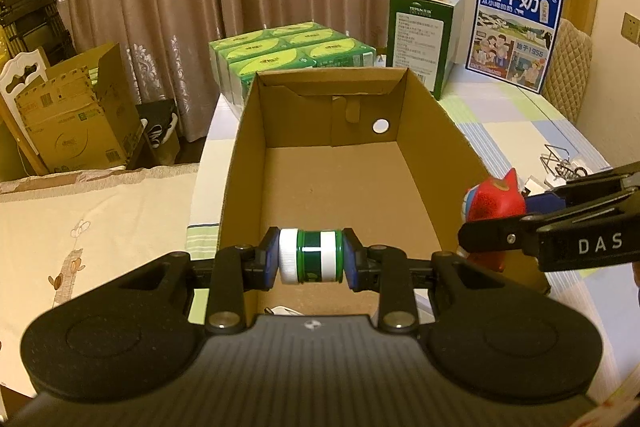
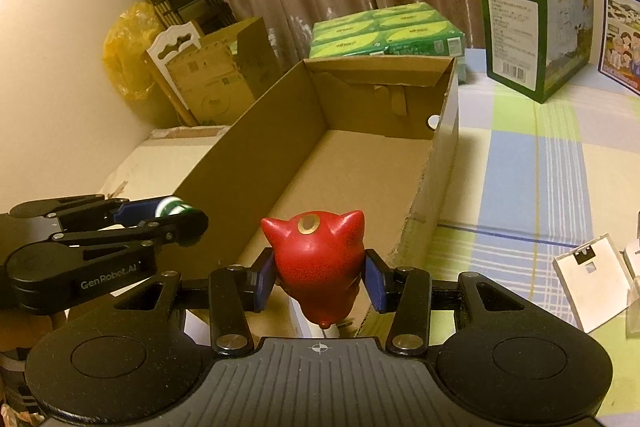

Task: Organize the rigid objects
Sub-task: 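Carry both items over the box and open the left tool to drop the jar, then lower the red figurine into the box and open the right tool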

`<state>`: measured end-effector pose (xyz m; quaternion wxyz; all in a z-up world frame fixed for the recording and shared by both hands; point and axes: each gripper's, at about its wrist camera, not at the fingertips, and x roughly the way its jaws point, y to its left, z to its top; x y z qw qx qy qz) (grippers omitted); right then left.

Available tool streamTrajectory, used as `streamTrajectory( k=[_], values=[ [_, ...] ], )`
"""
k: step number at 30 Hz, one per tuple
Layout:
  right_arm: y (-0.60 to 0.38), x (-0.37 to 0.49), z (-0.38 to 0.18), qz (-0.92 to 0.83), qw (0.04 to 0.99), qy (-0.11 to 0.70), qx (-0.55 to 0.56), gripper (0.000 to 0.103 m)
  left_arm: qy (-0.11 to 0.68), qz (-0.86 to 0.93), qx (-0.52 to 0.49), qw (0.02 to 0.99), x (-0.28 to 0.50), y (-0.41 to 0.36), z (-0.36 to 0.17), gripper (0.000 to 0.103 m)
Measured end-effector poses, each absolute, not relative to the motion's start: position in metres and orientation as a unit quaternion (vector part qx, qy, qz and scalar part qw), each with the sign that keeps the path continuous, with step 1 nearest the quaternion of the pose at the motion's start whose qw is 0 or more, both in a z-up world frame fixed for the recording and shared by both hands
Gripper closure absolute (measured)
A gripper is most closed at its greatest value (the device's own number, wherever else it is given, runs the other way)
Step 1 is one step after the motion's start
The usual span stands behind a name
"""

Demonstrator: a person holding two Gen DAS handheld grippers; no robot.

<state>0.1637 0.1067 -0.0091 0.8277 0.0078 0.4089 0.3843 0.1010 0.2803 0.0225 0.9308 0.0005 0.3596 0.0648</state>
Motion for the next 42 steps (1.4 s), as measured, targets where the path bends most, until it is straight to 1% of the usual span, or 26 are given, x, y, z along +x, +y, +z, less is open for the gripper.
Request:
streamTrajectory(
  k=[4, 6, 34, 35, 37, 38, 42],
  values=[
    [0.107, 0.162, -0.010, 0.386, 0.826, 0.411, 0.007, 0.060, 0.358, 0.067, 0.005, 0.931, 0.101, 0.279, 0.022, 0.076],
    [0.107, 0.162, -0.011, 0.385, 0.826, 0.411, 0.007, 0.060, 0.355, 0.072, 0.006, 0.932, 0.101, 0.280, 0.024, 0.073],
    [0.104, 0.162, -0.011, 0.384, 0.826, 0.411, 0.013, 0.060, 0.345, 0.082, -0.003, 0.935, 0.094, 0.283, 0.033, 0.073],
    [0.103, 0.162, -0.011, 0.384, 0.826, 0.411, 0.015, 0.059, 0.345, 0.082, -0.004, 0.935, 0.094, 0.283, 0.034, 0.073],
    [0.101, 0.162, -0.010, 0.384, 0.830, 0.404, 0.023, 0.054, 0.344, 0.082, -0.004, 0.935, 0.093, 0.283, 0.034, 0.073],
    [0.100, 0.161, -0.008, 0.385, 0.833, 0.397, 0.030, 0.053, 0.343, 0.083, -0.004, 0.936, 0.093, 0.283, 0.035, 0.073],
    [0.092, 0.160, 0.001, 0.384, 0.842, 0.377, 0.042, 0.052, 0.341, 0.083, -0.005, 0.936, 0.089, 0.282, 0.037, 0.073]
  ],
)
